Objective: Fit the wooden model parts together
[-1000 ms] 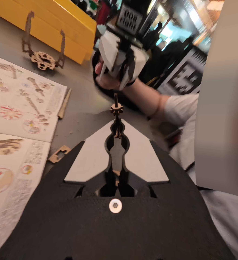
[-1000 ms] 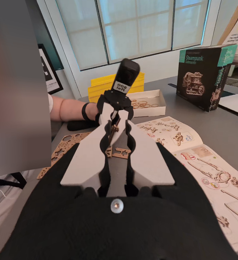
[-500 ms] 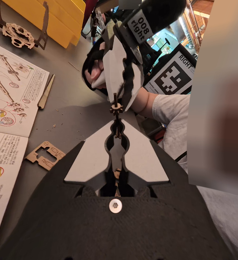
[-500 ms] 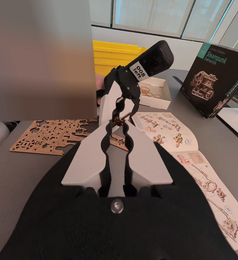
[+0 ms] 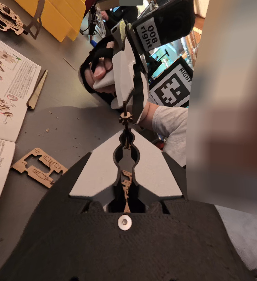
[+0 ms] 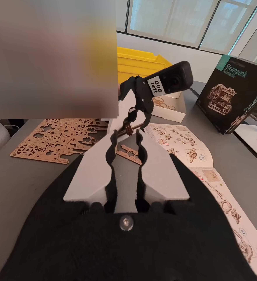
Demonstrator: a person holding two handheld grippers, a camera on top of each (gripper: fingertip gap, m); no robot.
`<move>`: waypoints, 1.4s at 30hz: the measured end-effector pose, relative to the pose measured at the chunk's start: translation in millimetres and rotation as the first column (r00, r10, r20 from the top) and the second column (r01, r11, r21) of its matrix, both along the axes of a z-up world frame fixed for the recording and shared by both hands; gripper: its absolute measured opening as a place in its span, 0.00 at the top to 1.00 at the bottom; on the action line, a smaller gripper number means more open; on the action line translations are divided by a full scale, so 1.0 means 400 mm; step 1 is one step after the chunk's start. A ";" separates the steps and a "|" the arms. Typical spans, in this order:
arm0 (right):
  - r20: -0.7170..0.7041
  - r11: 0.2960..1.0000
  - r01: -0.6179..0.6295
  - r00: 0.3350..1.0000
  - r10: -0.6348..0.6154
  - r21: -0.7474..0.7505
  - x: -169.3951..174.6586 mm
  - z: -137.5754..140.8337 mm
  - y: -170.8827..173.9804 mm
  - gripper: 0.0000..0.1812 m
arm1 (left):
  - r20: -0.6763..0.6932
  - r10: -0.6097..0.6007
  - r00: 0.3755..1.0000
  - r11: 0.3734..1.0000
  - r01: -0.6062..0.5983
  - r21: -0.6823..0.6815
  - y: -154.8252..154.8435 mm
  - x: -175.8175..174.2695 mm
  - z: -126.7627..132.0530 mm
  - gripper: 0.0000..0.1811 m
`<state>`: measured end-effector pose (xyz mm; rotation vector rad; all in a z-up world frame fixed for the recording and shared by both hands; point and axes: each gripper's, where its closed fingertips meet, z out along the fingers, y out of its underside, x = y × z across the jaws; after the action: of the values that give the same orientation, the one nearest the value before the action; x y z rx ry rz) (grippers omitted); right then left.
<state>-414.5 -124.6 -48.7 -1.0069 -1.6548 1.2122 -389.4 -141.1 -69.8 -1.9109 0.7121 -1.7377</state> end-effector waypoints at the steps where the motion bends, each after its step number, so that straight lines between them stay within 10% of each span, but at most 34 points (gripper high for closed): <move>1: 0.009 1.000 0.004 1.000 -0.003 -0.010 -0.001 -0.003 0.002 0.88 | -0.032 0.007 0.999 1.000 -0.006 0.025 0.003 0.000 -0.009 1.00; 7: 0.096 0.969 0.029 0.995 -0.005 -0.246 -0.009 -0.019 0.022 0.88 | -0.227 0.111 0.967 0.972 -0.058 0.228 0.035 -0.011 -0.062 1.00; 14: 0.130 0.720 0.056 0.990 0.048 -0.691 -0.020 -0.012 0.057 0.90 | -0.267 0.164 0.950 0.952 -0.082 0.294 0.051 -0.018 -0.066 1.00; 30: 0.208 0.772 0.061 0.974 0.093 -0.632 -0.024 -0.056 0.022 0.93 | -0.266 0.169 0.949 0.952 -0.087 0.295 0.048 -0.014 -0.060 1.00; 42: 0.085 0.498 0.013 0.989 0.121 -0.867 -0.018 0.004 0.061 0.91 | -0.042 0.101 0.994 0.995 -0.100 0.024 0.038 -0.013 -0.012 1.00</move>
<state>-421.8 -100.1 -47.0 -1.6728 -1.0868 2.1652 -394.5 -126.1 -74.6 -1.9405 0.6359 -1.6259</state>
